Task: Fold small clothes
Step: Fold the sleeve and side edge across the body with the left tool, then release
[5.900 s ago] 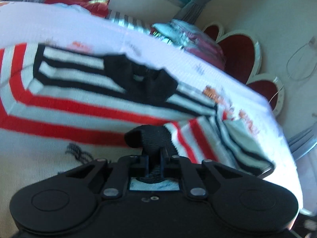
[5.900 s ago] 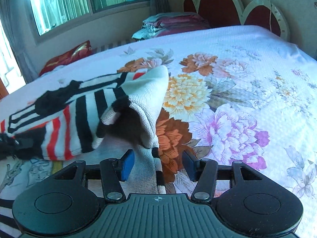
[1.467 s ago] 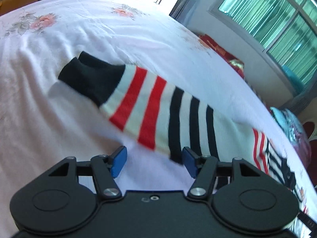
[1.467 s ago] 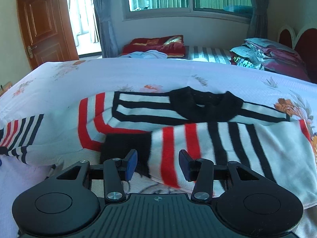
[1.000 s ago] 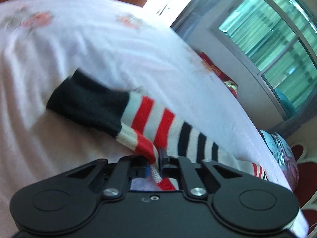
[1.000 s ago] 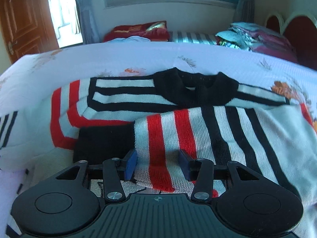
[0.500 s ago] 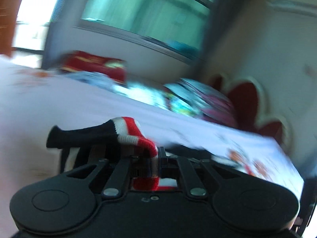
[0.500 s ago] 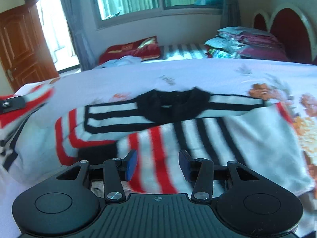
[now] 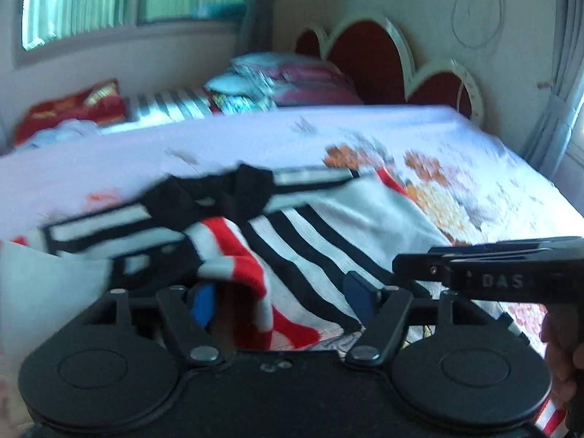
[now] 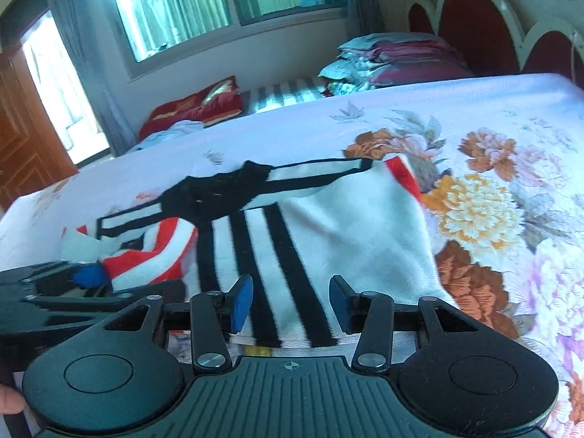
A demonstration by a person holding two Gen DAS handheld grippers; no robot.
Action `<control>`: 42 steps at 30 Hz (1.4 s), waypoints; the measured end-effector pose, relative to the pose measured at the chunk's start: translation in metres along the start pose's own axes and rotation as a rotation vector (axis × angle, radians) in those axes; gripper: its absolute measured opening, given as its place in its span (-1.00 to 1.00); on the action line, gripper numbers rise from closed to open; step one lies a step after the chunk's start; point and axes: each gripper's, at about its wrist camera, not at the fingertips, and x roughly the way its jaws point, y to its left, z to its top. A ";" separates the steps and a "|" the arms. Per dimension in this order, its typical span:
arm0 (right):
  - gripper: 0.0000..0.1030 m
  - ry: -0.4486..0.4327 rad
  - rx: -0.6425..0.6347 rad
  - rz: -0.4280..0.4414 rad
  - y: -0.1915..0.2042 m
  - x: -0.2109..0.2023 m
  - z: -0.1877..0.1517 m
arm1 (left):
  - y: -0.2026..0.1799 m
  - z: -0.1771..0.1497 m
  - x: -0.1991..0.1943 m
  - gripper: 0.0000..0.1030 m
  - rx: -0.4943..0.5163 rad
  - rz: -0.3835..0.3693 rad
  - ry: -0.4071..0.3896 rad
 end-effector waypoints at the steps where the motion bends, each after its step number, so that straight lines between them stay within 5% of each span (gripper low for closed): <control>1: -0.10 0.001 -0.003 0.018 0.001 -0.002 0.000 | 0.004 0.002 -0.008 0.37 -0.002 0.022 -0.011; 4: 0.07 0.006 -0.033 0.061 0.013 0.001 0.001 | 0.021 0.001 -0.031 0.41 -0.019 0.116 -0.046; 5: 0.42 0.003 -0.044 0.078 0.020 0.003 0.000 | 0.028 -0.002 -0.041 0.41 -0.024 0.151 -0.050; 6: 0.54 -0.006 -0.058 0.100 0.029 0.003 0.000 | 0.036 -0.006 -0.049 0.41 -0.029 0.183 -0.051; 10: 0.54 -0.019 -0.178 0.139 0.070 0.011 -0.005 | 0.068 -0.031 -0.072 0.42 -0.076 0.298 -0.016; 17: 0.53 -0.006 -0.444 0.047 0.124 0.046 -0.022 | 0.096 -0.071 -0.079 0.38 -0.140 0.384 0.045; 19: 0.34 -0.012 -0.484 0.021 0.130 0.053 -0.024 | 0.098 -0.075 -0.071 0.30 -0.127 0.397 0.051; 21: -0.39 0.003 -0.481 0.007 0.130 0.061 -0.021 | 0.099 -0.075 -0.060 0.23 -0.112 0.409 0.057; 26: -0.86 -0.030 -0.288 0.044 0.102 0.050 0.005 | 0.115 -0.075 -0.052 -0.35 -0.187 0.450 -0.003; 31: -0.88 0.047 0.006 -0.009 0.031 0.048 0.014 | 0.111 -0.080 -0.047 -0.52 -0.195 0.427 0.012; 42: -0.81 0.030 0.115 0.017 -0.012 0.034 0.012 | 0.116 -0.076 -0.051 -0.53 -0.211 0.387 0.036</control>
